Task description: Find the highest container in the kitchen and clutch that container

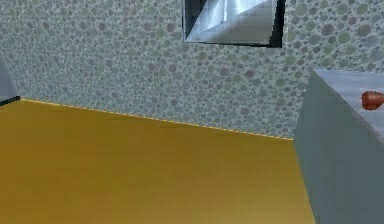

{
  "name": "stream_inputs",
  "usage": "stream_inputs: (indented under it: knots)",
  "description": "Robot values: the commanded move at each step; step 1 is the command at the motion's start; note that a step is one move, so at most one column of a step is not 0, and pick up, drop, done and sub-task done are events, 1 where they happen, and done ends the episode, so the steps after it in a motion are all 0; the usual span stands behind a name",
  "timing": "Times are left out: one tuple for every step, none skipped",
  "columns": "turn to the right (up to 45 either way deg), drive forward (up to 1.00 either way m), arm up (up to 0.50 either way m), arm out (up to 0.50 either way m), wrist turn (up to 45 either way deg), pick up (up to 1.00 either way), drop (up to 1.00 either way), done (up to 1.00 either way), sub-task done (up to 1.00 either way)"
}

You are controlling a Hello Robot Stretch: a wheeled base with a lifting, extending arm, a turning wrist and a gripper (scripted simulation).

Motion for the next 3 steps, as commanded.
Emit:
stream_inputs:
  knots:
    - [0.0,0.0,0.38,0.0,0.0,0.0,0.0,0.0,0.0]
    - [0.0,0.0,0.0,0.44,0.0,0.0,0.0,0.0,0.0]
    - [0.0,0.0,0.0,0.0,45.0,0.0,0.0,0.0,0.0]
